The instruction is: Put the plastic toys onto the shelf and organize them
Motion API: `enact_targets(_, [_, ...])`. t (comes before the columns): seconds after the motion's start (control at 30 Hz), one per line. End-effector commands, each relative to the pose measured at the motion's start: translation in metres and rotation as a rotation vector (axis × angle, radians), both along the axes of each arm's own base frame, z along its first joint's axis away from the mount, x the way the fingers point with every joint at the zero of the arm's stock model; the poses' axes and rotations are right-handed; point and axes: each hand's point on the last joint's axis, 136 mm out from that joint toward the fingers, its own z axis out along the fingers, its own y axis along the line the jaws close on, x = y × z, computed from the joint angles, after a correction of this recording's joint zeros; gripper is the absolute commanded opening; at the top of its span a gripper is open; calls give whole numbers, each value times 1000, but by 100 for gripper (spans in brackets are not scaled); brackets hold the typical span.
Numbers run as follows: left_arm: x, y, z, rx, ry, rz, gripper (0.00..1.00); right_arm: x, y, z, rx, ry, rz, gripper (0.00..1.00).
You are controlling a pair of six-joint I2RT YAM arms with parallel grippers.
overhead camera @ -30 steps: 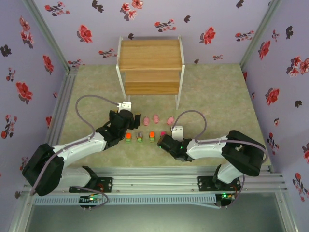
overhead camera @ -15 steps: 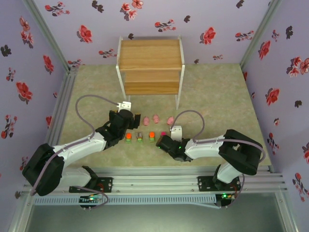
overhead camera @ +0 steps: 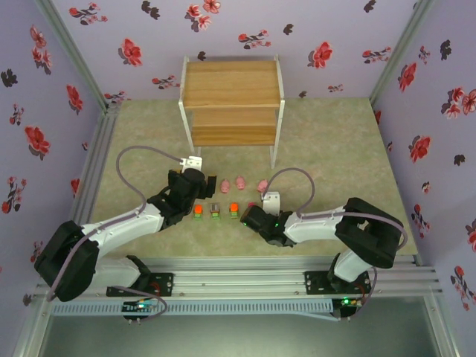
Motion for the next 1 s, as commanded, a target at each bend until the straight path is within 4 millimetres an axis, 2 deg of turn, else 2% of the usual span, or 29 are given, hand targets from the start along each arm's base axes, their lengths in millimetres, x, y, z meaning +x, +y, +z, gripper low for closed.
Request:
enact_targets(0.0, [6, -2, 9, -28, -9, 16, 99, 12, -10, -3, -32, -25, -41, 19])
enact_targets(0.2, [6, -2, 10, -30, -8, 14, 99, 13, -13, -5, -38, -20, -50, 13])
enact_targets(0.4, [6, -2, 9, -31, -7, 15, 99, 10, -19, -7, -43, -15, -58, 11])
enact_targets(0.47, [7, -2, 9, -32, -7, 18, 99, 9, -22, -8, -47, -16, -67, 4])
enact_targets(0.53, [7, -2, 10, -37, -8, 17, 99, 8, -24, -7, -48, -19, -72, 2])
enact_targets(0.77, [7, -5, 10, -57, -6, 7, 100, 11, -30, 17, -68, -58, -75, 0])
enact_targets(0.97, [4, -7, 15, -95, -26, -13, 100, 17, -27, 51, -67, -99, -56, 0])
